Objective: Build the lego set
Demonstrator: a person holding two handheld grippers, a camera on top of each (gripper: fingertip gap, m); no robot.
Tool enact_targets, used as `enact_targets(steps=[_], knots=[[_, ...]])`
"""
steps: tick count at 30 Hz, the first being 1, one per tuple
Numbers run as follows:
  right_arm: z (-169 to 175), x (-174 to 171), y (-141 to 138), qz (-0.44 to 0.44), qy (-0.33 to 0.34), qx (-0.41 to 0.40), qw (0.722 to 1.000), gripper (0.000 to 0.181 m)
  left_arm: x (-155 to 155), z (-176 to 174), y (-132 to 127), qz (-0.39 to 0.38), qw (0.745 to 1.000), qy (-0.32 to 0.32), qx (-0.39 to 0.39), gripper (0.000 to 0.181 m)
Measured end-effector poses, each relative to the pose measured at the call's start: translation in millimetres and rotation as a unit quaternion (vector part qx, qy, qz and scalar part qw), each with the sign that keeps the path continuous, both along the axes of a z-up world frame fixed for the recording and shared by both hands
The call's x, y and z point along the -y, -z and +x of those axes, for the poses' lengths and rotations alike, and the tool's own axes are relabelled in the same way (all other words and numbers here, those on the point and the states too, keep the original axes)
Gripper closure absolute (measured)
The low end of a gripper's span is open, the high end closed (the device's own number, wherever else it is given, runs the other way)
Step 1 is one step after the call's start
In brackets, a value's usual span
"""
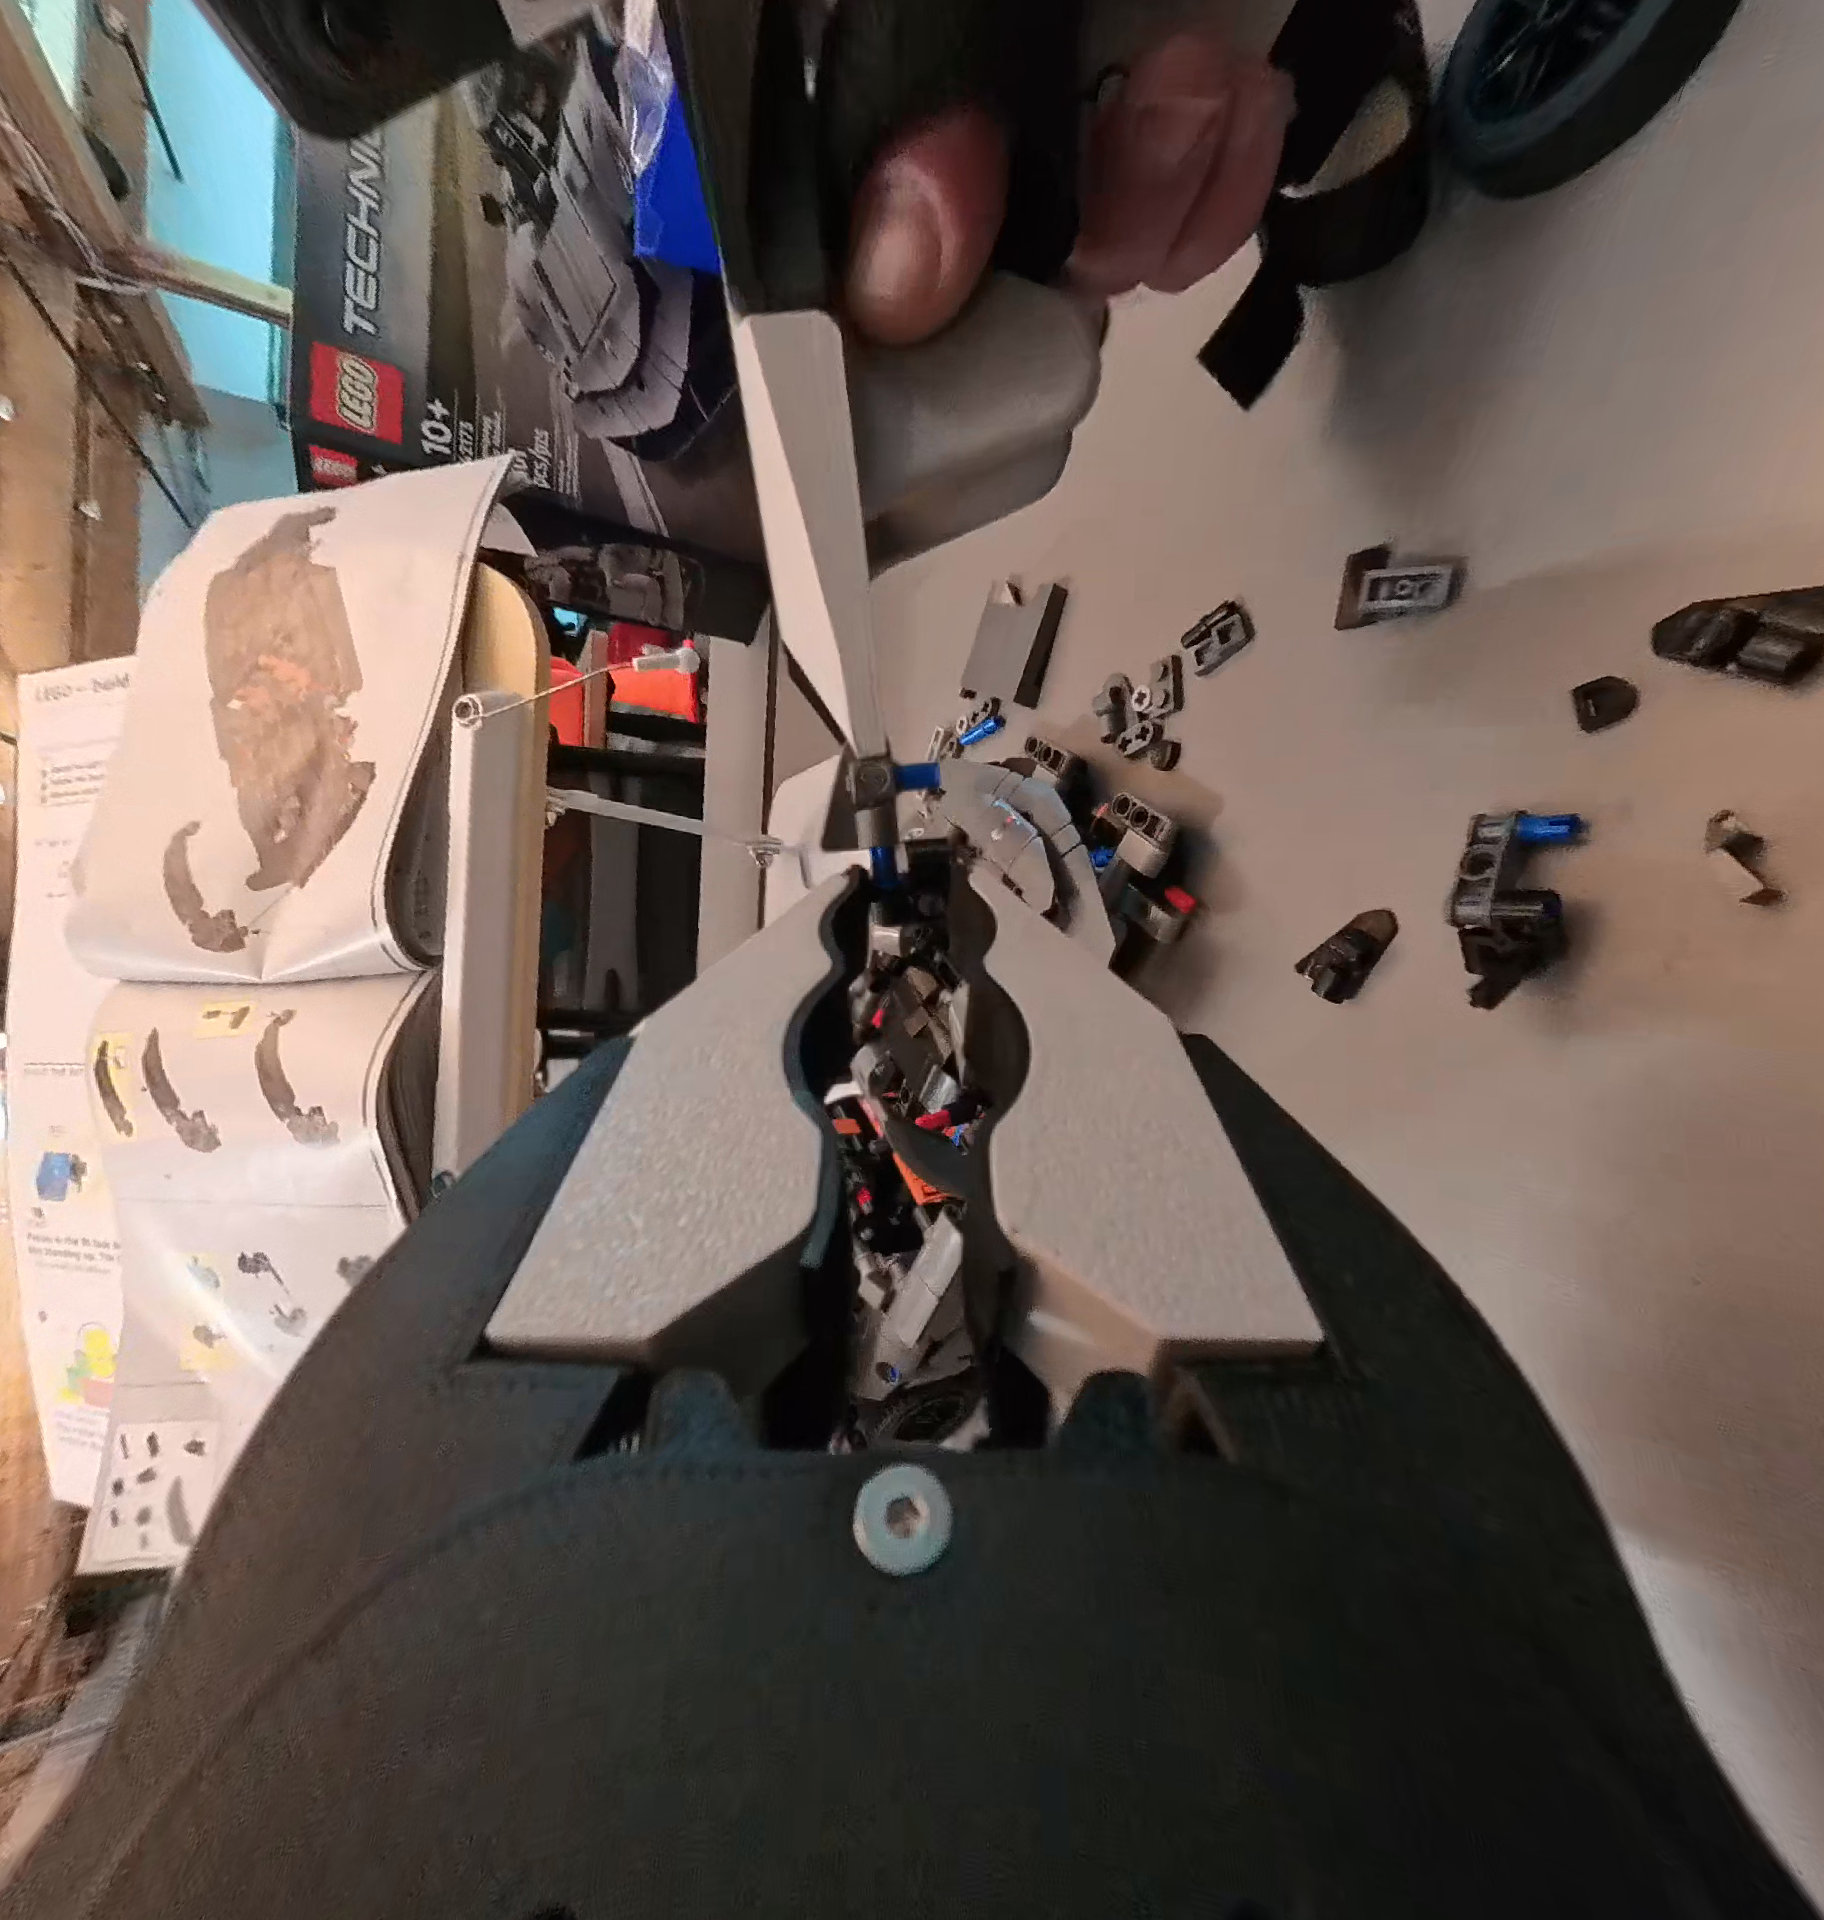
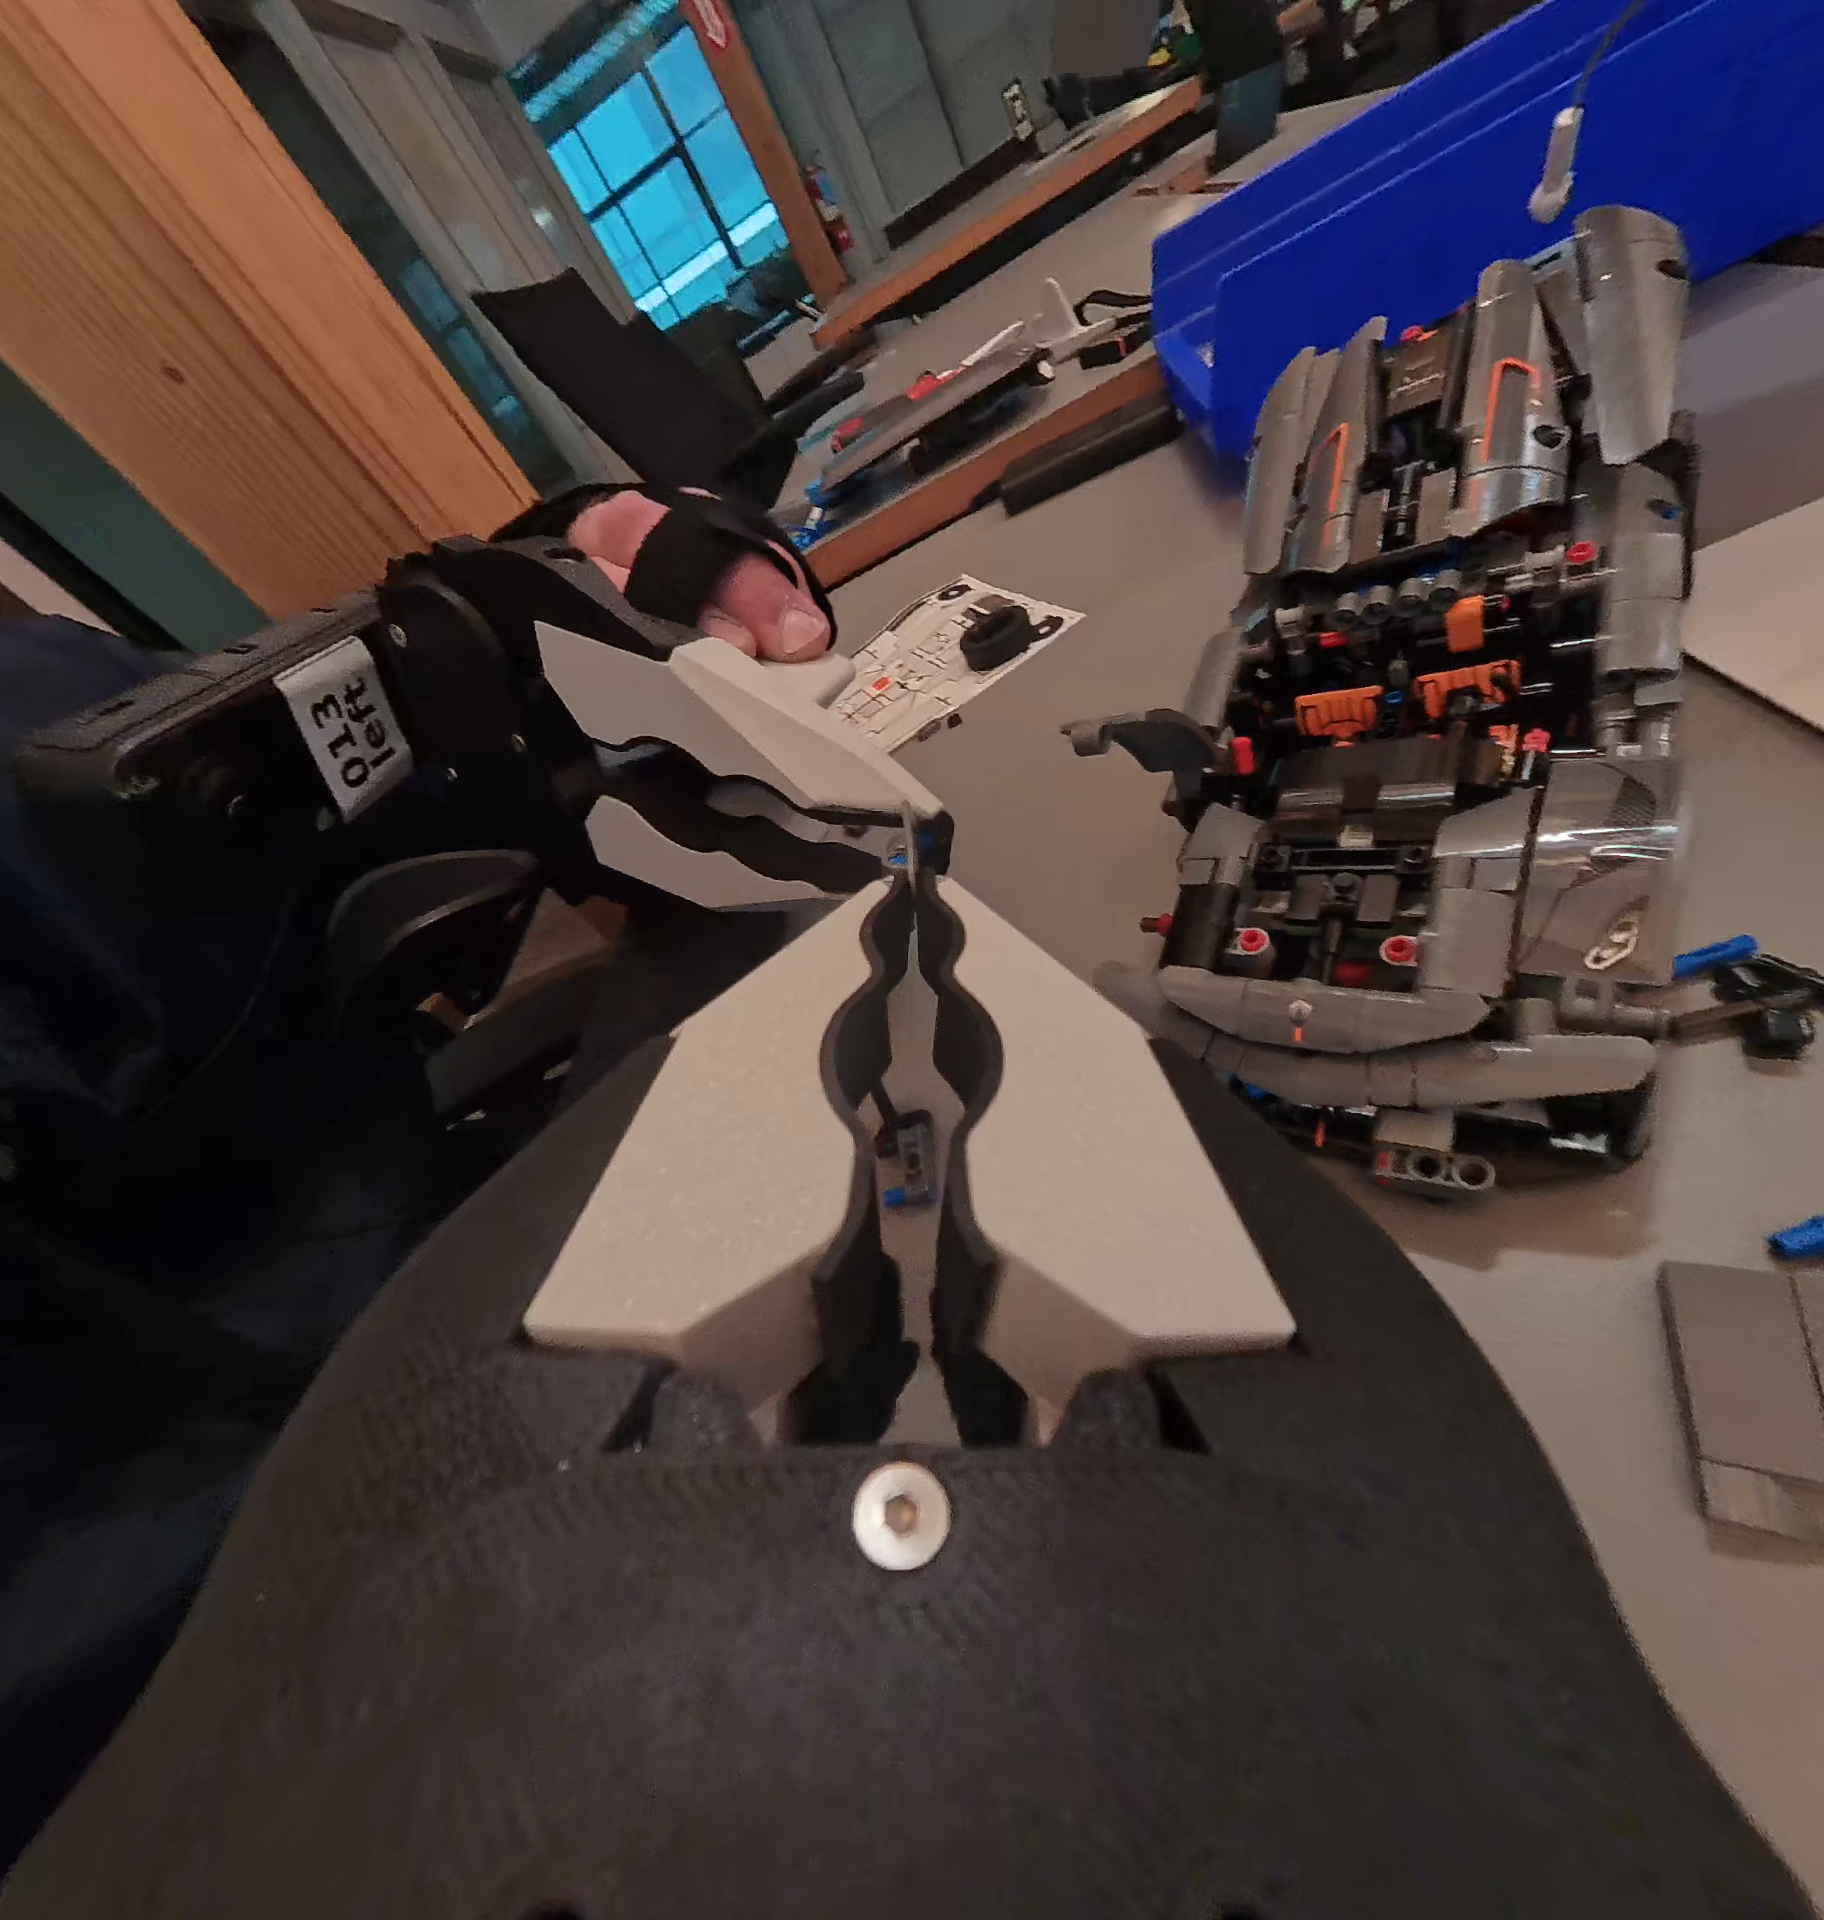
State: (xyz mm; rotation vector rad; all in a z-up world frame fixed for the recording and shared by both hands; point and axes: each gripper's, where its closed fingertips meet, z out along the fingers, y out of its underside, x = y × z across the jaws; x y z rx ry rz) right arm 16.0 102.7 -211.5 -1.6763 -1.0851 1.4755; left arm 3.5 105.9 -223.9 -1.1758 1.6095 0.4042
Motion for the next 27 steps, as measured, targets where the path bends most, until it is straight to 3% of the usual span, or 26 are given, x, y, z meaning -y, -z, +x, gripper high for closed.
enact_targets(steps=[17, 27], knots=[[-2.4, -14.7, 18.7, 0.04, 0.095, 0.094, 0.99, 0.181, -17.1, -3.3, 19.4, -0.018, 0.996, -0.071, -0.056, 0.169], [-1.3, -17.4, 11.8, -0.006, 0.108, 0.054, 0.993, 0.181, -19.1, -1.1, 12.9, 0.014, 0.995, -0.08, -0.058, 0.17]])
